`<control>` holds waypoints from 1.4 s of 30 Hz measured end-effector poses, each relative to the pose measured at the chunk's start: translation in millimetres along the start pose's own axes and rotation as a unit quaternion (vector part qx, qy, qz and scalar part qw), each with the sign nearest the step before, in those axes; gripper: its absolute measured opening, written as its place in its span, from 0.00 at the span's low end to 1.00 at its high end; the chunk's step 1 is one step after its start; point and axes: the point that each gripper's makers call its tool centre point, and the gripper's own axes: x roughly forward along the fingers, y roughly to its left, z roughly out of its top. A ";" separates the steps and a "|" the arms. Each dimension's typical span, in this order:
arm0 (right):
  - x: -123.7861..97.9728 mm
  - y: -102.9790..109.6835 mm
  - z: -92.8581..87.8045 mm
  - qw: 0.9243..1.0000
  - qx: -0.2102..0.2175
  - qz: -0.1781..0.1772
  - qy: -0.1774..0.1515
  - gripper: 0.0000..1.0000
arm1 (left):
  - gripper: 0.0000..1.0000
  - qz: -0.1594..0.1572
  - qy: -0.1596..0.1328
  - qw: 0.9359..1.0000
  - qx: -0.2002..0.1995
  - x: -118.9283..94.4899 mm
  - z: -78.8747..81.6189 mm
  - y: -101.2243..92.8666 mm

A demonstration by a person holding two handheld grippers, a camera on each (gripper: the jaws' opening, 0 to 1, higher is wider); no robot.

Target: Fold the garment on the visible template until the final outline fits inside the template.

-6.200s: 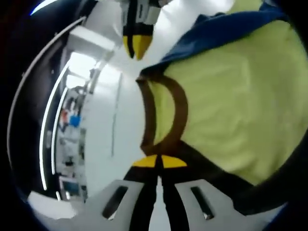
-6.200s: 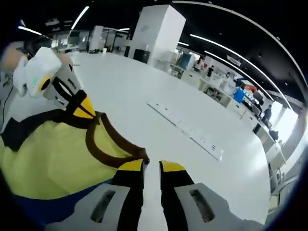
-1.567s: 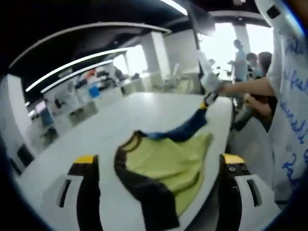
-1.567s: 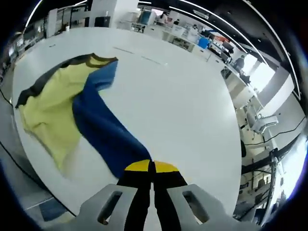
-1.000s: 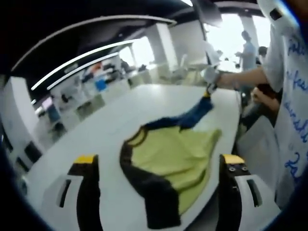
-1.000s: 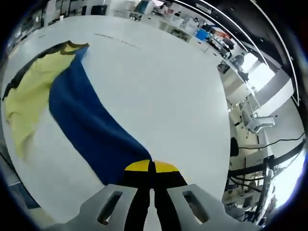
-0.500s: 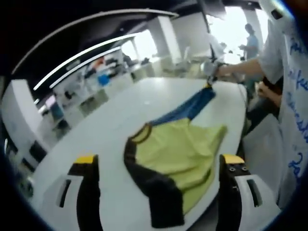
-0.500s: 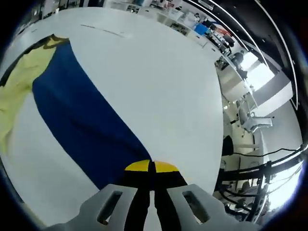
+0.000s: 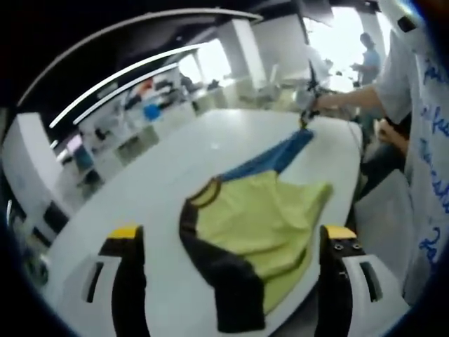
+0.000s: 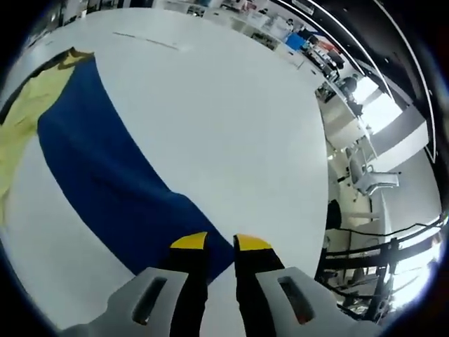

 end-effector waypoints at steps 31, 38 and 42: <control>-45.5 91.0 49.3 0.989 -0.052 0.100 -0.095 0.76 | 0.99 -0.027 -0.007 1.000 -0.010 -6.7 -22.4 -16.3; -65.7 116.6 66.2 0.983 -0.061 0.118 -0.126 0.87 | 0.98 -0.017 0.000 1.000 -0.005 -13.2 -34.6 -14.4; -74.3 133.3 77.0 0.977 -0.070 0.135 -0.152 0.95 | 0.96 -0.024 0.015 0.999 -0.016 -11.5 -55.3 -16.6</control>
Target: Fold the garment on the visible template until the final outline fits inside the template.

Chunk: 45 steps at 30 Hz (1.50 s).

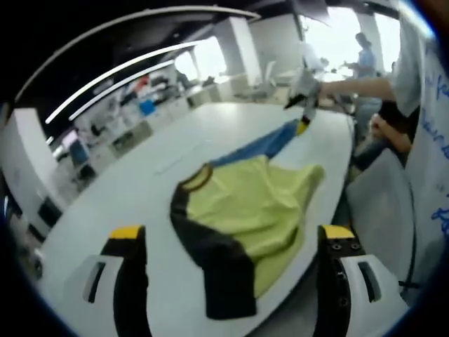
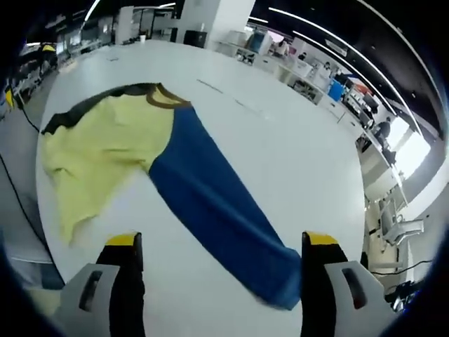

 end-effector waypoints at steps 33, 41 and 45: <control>-129.2 171.5 104.8 0.984 0.008 0.046 -0.173 1.00 | 0.31 -0.011 0.092 0.995 0.029 34.3 -86.0 -12.5; -148.7 175.5 104.6 0.984 -0.021 0.019 -0.177 1.00 | 0.19 -0.011 0.152 0.983 0.106 51.2 -111.0 -23.6; -155.2 183.9 104.7 0.983 -0.017 0.015 -0.183 1.00 | 0.14 0.000 0.156 0.981 0.117 56.8 -115.8 -25.0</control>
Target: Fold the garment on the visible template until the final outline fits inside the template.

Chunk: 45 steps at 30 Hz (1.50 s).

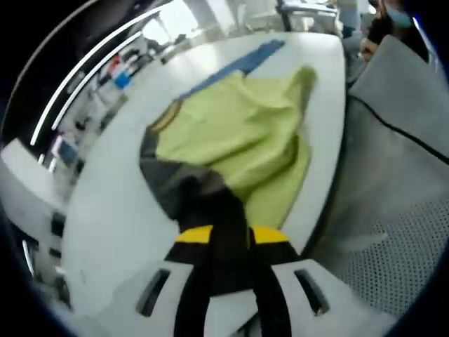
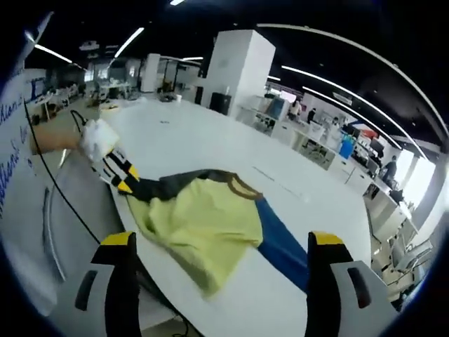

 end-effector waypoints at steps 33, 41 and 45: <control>-11.7 -22.8 -8.8 0.999 0.012 -0.031 0.003 0.95 | 0.06 0.027 0.057 0.995 0.081 23.7 -23.0 -9.8; -6.7 -22.1 -5.0 1.000 0.008 -0.026 0.000 0.95 | 0.00 0.038 0.057 0.994 0.090 22.5 -21.9 -3.2; -5.3 -20.5 -3.4 1.000 0.009 -0.024 -0.001 0.95 | 0.00 0.038 0.055 0.995 0.080 20.8 -22.0 1.5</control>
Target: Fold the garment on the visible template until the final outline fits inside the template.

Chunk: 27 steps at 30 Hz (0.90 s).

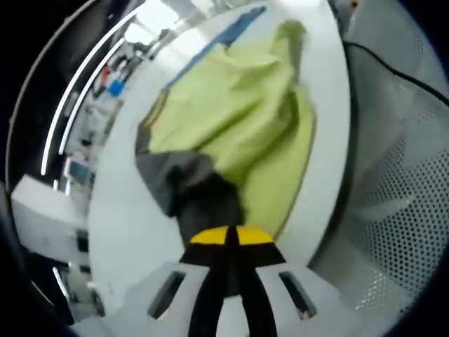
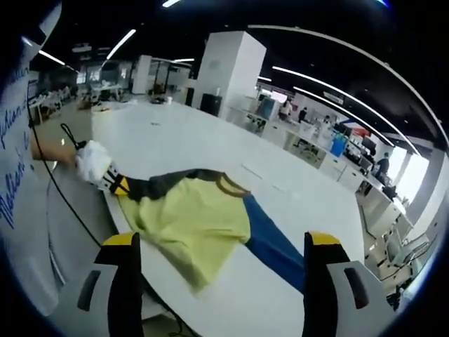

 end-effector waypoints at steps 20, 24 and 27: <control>5.8 10.4 8.2 1.000 -0.002 -0.004 0.011 0.96 | 0.00 0.025 -0.011 0.994 -0.102 -9.5 -18.2 69.8; 7.9 13.9 10.6 1.000 -0.003 -0.003 0.013 0.96 | 0.00 0.034 -0.009 0.994 -0.105 -10.0 -24.8 85.9; 9.8 16.5 13.2 1.000 -0.004 -0.003 0.014 0.96 | 0.00 0.041 -0.011 0.993 -0.109 -12.0 -28.7 98.1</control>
